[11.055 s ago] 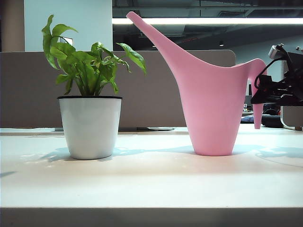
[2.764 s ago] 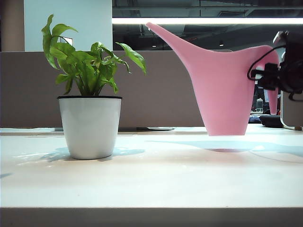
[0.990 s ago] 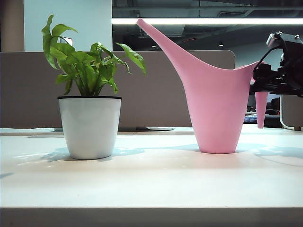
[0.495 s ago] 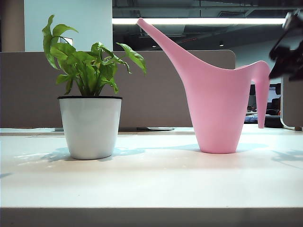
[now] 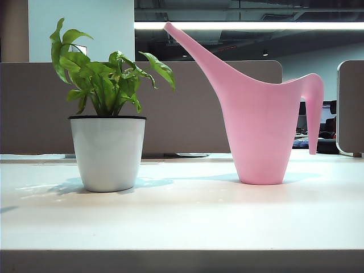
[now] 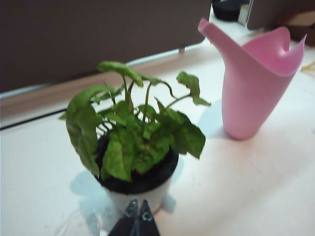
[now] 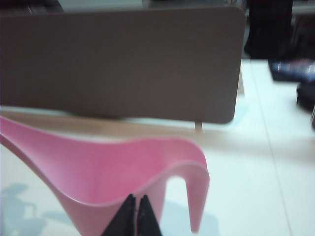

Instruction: Pick up the watering can from the table, water the potted plant, and put the can back.

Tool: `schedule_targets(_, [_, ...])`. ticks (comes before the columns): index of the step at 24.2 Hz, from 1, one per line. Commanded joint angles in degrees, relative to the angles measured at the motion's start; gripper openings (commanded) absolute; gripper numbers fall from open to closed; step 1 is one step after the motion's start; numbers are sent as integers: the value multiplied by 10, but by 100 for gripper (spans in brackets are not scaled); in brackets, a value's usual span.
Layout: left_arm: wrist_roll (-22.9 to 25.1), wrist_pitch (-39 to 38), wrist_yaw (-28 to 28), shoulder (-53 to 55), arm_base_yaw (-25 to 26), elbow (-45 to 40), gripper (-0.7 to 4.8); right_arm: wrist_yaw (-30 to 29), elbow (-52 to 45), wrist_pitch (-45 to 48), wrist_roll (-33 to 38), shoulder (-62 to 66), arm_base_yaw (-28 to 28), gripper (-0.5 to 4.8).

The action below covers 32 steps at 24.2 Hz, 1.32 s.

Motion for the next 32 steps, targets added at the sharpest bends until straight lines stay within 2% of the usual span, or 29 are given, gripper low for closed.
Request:
schedule_targets(1, [3,99,-2,-6,1,-47,-6,29,1,-48,0,-54,1,-9])
schedule_targets(6, [-24,99,-3,-1,1,-56,-6,30,2,-158,4,-111,6,-8])
schedule_targets(9, [5,107,-34,-2,1,-59,-6,35,1,-237,41,-155,23,-9])
schedule_targets(11, [12,120,-34,-25,1,-80,-6,52,-8,-257,10,-199,37,-9])
schedule_targets(16, [13,196,-21,-94,1,-168,-6,63,-73,-243,-20,-277,51,-9])
schedule_targets(20, [6,212,-24,-144,1,-239,-6,64,-155,-188,-19,-318,50,-9])
schedule_targets(23, [-22,261,-25,-167,1,-290,-6,65,-203,-142,-19,-334,50,-9])
schedule_targets(25, [-57,330,-34,-192,1,-342,-6,65,-240,-118,-19,-341,50,-9])
schedule_targets(32, [-64,311,-47,-228,1,-397,-6,66,-279,-119,2,-342,50,-9])
